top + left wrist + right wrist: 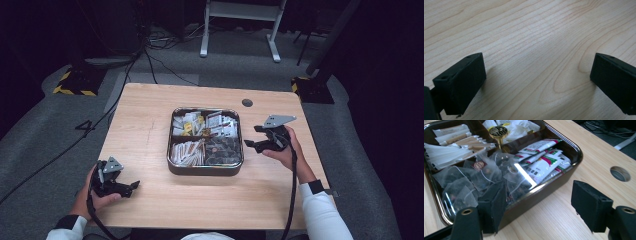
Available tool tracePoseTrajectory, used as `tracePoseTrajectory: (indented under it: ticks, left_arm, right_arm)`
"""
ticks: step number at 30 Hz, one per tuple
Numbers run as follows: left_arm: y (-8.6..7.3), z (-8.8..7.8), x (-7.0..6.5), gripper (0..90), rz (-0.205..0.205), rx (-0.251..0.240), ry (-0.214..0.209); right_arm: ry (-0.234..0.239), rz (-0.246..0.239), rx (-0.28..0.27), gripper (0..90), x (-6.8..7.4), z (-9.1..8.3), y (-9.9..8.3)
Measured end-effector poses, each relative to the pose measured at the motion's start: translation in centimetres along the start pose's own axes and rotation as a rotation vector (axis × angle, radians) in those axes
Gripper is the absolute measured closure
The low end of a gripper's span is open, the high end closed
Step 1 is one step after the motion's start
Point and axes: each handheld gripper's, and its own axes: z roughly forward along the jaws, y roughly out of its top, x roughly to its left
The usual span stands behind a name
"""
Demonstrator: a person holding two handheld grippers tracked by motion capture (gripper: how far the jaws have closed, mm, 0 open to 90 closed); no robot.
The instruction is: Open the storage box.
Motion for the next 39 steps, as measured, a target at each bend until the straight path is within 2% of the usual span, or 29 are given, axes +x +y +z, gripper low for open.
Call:
tracePoseTrajectory:
  ticks: [5,13,26,35,39]
  left_arm:
    - [0.0,0.0,0.0,0.5,-0.003,-0.001,0.001]
    - [0.0,0.0,0.0,0.5,0.0,0.0,0.002]
    - [0.0,0.0,0.0,0.5,-0.001,0.0,0.0]
    - [0.0,0.0,0.0,0.5,0.001,-0.001,-0.001]
    - [0.0,0.0,0.0,0.5,0.001,-0.001,0.0]
  right_arm:
    - [0.022,-0.006,-0.008,28.9,0.4,0.9,1.0]
    - [0.041,-0.035,0.012,29.6,1.4,3.1,2.4]
    - [0.08,-0.03,0.022,31.4,2.5,6.6,4.1]
    - [0.095,-0.037,0.058,36.1,3.7,9.3,4.6]
    - [0.106,-0.039,0.059,36.1,4.0,10.0,4.8]
